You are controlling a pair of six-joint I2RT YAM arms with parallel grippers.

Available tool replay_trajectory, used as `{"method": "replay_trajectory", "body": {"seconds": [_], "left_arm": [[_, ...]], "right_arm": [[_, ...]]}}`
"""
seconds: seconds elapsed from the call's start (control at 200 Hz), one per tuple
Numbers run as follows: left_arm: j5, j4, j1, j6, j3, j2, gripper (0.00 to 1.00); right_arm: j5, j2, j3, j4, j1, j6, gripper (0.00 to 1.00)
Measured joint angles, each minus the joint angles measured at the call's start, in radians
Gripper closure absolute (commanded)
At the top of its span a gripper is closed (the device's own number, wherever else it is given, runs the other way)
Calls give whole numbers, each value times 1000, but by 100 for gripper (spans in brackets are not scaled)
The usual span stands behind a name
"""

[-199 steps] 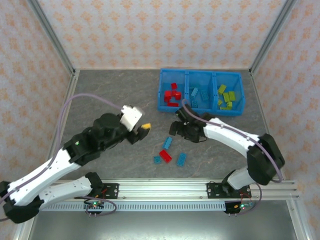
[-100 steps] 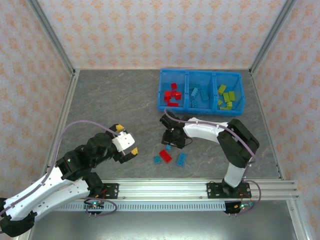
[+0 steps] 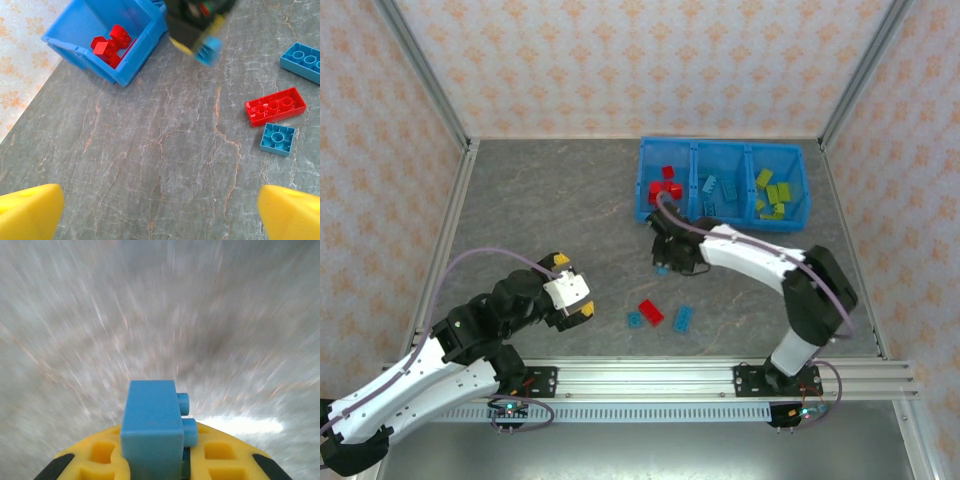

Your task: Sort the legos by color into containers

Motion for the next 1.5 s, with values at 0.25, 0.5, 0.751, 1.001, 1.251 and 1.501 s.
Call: {"method": "replay_trajectory", "body": {"seconds": [0.25,0.5,0.751,1.001,1.251,1.501], "left_arm": [[29,0,0,11,-4,0,0],[37,0,1,16,-9,-12,0],[37,0,2,18,-18,-41,0],[38,0,2,19,-27,-41,0],[66,0,2,45,-41,-41,0],[109,0,2,63,-72,-23,0]], "right_arm": [[224,-94,188,68,-317,-133,83],[217,290,516,58,-481,-201,77],[155,553,709,-62,-500,-211,46],[85,432,630,-90,-496,-176,43],[64,-72,212,-85,-361,-148,31],[60,-299,-92,-142,-63,-69,9]]}}
